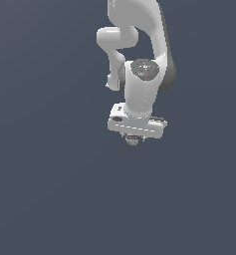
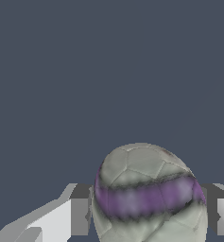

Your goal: Pick up the object and move it to a goal position.

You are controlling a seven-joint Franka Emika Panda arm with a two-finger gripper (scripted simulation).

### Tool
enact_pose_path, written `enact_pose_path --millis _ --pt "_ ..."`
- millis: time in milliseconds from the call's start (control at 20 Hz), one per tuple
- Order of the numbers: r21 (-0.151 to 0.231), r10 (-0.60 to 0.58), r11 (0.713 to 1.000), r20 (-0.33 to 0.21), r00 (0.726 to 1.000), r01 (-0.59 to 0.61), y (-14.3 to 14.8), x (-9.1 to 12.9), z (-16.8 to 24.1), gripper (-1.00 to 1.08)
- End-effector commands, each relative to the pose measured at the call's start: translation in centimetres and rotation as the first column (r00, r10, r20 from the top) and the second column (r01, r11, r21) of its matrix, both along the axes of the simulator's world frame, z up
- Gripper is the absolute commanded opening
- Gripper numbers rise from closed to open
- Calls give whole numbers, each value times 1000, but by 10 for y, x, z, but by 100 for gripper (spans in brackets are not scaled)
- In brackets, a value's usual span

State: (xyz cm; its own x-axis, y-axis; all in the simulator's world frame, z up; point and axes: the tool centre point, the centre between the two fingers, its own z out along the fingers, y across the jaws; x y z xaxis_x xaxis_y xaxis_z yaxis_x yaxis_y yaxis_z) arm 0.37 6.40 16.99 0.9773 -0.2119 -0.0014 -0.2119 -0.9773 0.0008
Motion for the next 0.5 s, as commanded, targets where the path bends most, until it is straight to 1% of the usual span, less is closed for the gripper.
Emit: enact_pose_path --millis 0,450 --pt "-1 0 1000 2 1000 0 12 -3 31 -100" --pt "-1 0 1000 2 1000 0 53 -11 135 -100"
